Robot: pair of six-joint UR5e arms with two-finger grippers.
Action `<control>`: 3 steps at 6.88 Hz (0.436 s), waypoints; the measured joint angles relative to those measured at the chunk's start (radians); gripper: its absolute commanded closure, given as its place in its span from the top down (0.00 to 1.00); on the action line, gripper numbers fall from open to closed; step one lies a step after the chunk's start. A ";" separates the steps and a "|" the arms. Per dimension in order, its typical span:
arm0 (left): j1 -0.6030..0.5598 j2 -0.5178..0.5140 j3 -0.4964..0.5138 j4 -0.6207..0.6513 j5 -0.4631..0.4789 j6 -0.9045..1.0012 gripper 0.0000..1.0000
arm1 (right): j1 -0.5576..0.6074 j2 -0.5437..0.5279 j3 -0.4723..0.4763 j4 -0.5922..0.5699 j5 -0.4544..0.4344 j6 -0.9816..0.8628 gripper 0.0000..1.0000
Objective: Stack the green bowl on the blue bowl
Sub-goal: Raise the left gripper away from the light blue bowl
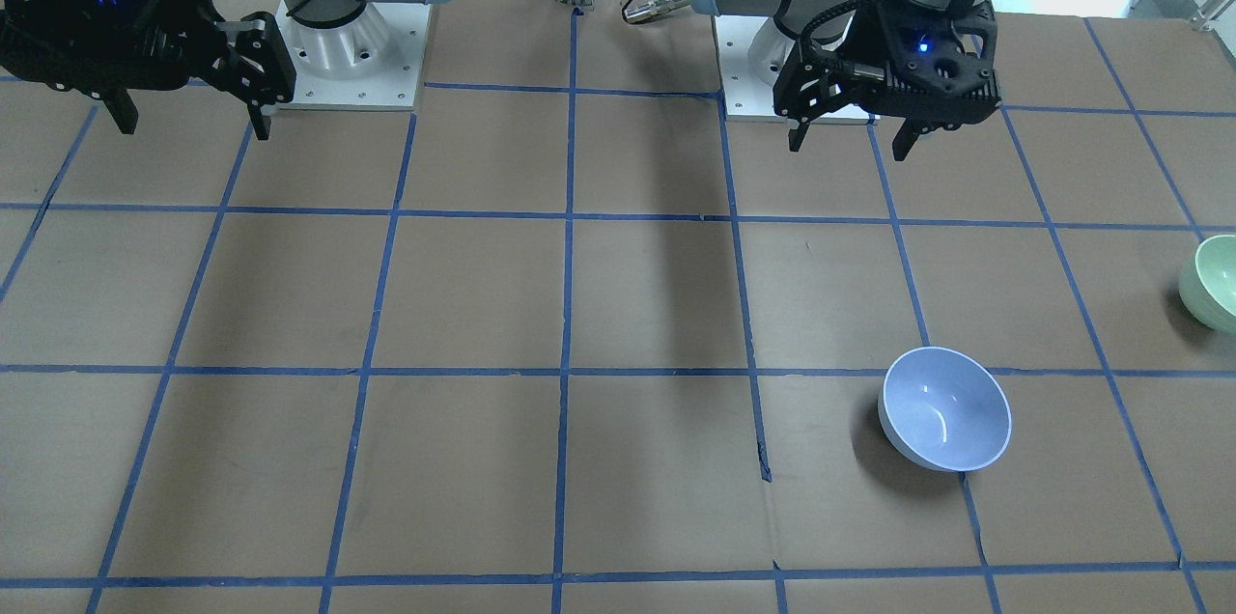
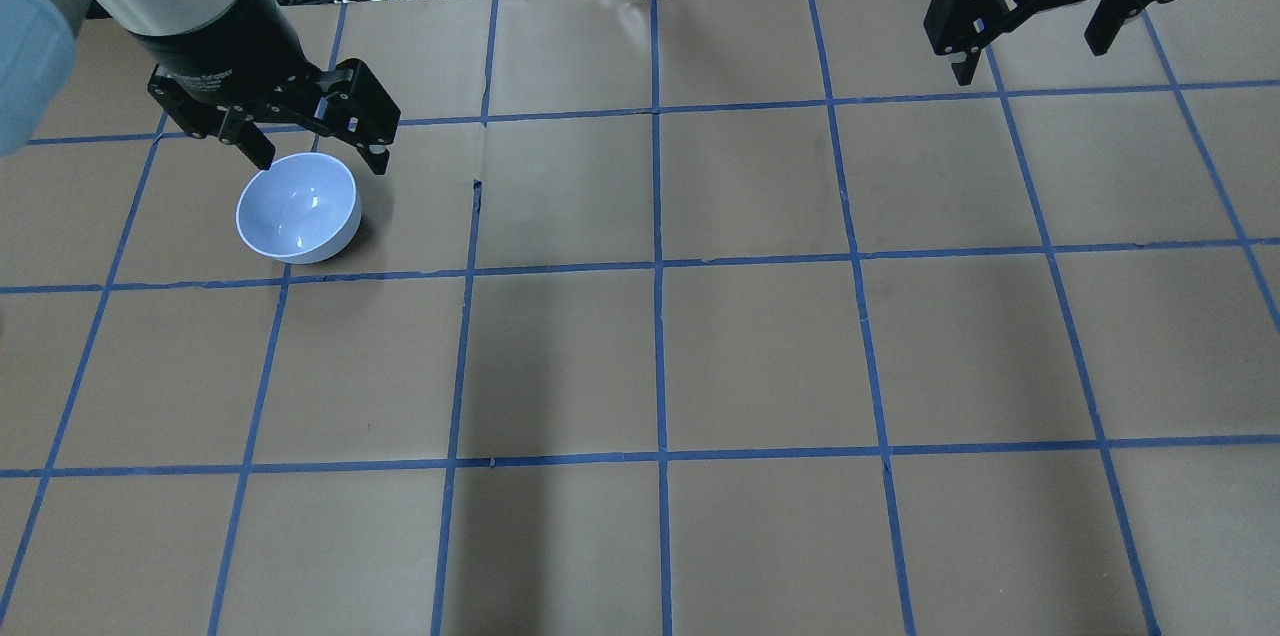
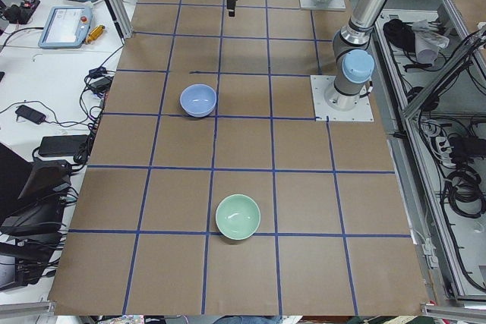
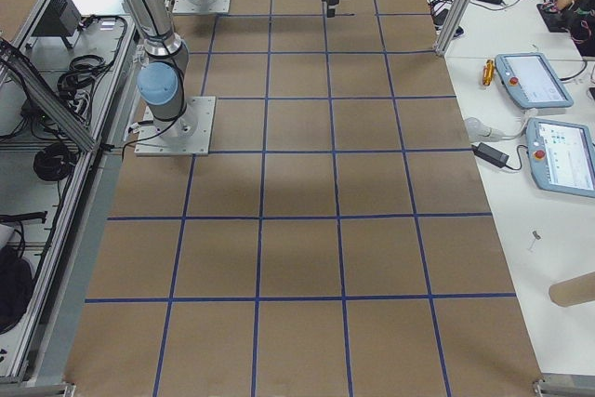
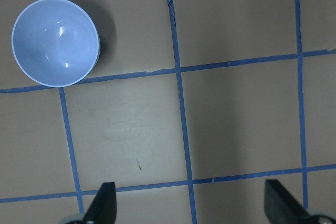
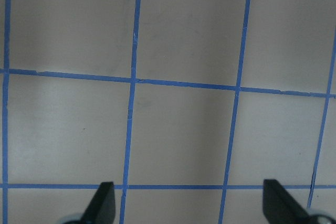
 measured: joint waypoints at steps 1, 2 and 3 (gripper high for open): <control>0.000 0.001 -0.003 -0.001 0.000 0.004 1.00 | 0.000 0.000 0.000 0.000 0.000 0.000 1.00; 0.006 0.004 -0.008 -0.006 0.001 0.018 1.00 | 0.000 0.000 0.000 0.000 0.000 0.000 1.00; 0.025 0.006 -0.012 -0.014 0.001 0.049 1.00 | 0.000 0.000 0.000 0.000 0.000 0.000 1.00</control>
